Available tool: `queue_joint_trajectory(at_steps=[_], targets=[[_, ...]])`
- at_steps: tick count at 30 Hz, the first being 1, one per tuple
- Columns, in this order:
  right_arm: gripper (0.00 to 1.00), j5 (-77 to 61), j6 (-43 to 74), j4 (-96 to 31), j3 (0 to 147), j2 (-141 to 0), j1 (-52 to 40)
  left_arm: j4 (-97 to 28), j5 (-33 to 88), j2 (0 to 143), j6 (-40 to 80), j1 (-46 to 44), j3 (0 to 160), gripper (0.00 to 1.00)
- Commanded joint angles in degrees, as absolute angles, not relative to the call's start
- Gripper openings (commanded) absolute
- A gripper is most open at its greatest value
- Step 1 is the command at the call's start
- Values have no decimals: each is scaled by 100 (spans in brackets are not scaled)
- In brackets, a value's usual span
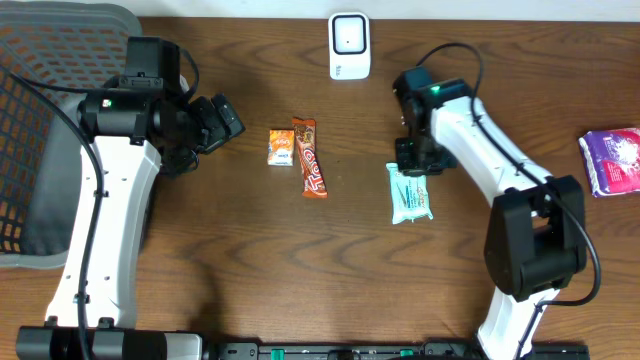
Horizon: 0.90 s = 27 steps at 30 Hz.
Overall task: Scan the item barcode
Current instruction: 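Regrasp the mint-green pack from the side with the right gripper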
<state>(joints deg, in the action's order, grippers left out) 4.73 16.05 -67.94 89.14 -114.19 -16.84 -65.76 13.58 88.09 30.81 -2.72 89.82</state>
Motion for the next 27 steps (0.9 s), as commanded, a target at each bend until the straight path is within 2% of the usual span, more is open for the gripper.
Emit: queue_joint_trajectory(at_steps=[1, 3, 8, 13, 16, 21, 24, 27], targets=[[26, 104, 1205, -6794, 8888, -11424, -1256, -6593, 1345, 8840, 3006, -252, 9024, 98], [43, -174, 1094, -6751, 8799, -11424, -1087, -6593, 1345, 8840, 3006, -252, 9024, 98], [70, -1619, 169, -6576, 8407, -11424, -692, -6593, 1345, 8840, 3006, -252, 9024, 98], [76, -2528, -180, -6060, 7784, -11424, -456, -6593, 1345, 8840, 3006, -252, 9024, 98], [73, -2759, -176, -5684, 7422, -11424, -454, -6593, 1347, 8842, 3006, -252, 9024, 98], [58, -2860, 416, -4908, 6796, -11424, -462, -6593, 1345, 8840, 3006, -252, 9024, 98], [57, -2858, 760, -4407, 6388, -11424, -517, -6593, 1347, 8840, 3006, -252, 9024, 98], [37, -2862, 1140, -3787, 5992, -11424, -591, -6593, 1347, 8840, 3006, -252, 9024, 98]])
